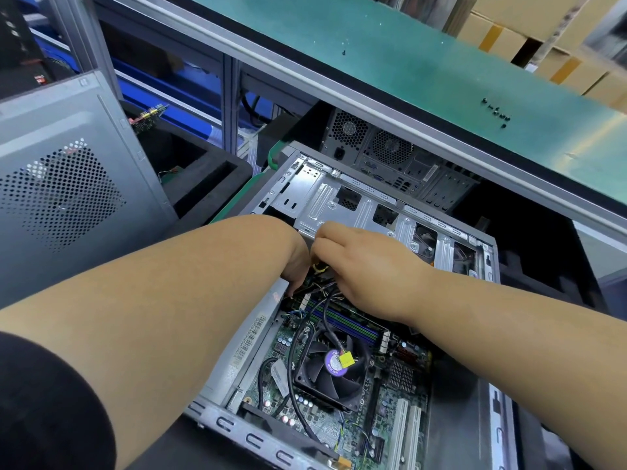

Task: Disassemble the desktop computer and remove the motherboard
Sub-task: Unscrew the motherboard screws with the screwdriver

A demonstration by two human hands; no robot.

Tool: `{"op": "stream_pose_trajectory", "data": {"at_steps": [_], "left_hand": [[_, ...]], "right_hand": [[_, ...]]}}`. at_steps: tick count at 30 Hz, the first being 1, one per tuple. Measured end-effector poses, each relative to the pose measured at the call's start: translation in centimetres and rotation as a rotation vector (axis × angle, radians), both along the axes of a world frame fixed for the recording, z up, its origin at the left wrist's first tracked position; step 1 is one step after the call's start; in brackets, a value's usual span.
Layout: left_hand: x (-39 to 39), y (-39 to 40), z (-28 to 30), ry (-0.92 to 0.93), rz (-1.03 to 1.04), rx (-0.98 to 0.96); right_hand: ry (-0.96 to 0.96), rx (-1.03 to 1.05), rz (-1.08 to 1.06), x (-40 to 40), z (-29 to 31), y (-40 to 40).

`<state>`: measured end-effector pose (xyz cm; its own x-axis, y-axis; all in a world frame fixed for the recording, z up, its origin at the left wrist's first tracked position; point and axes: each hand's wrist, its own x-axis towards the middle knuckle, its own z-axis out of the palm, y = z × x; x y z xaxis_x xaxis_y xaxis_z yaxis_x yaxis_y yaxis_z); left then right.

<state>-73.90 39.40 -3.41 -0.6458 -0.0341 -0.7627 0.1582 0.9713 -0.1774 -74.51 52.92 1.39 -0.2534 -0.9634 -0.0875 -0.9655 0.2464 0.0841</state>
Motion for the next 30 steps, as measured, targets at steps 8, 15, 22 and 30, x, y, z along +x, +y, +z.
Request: {"op": "stream_pose_trajectory", "data": {"at_steps": [8,15,22,30], "left_hand": [[0.41,0.02,-0.66,0.124,0.009,0.061],[0.23,0.10,-0.38,0.101,0.013,0.077],[-0.04,-0.22,0.04,-0.007,0.013,0.138],[-0.28,-0.04,-0.68,0.042,-0.042,0.103]], "right_hand": [[0.002,-0.016,0.003,-0.02,0.06,-0.29],[-0.035,-0.045,-0.025,0.13,0.21,-0.24],[-0.030,-0.035,0.009,0.26,0.22,-0.26],[0.025,-0.063,-0.067,0.09,0.02,-0.13]]}}
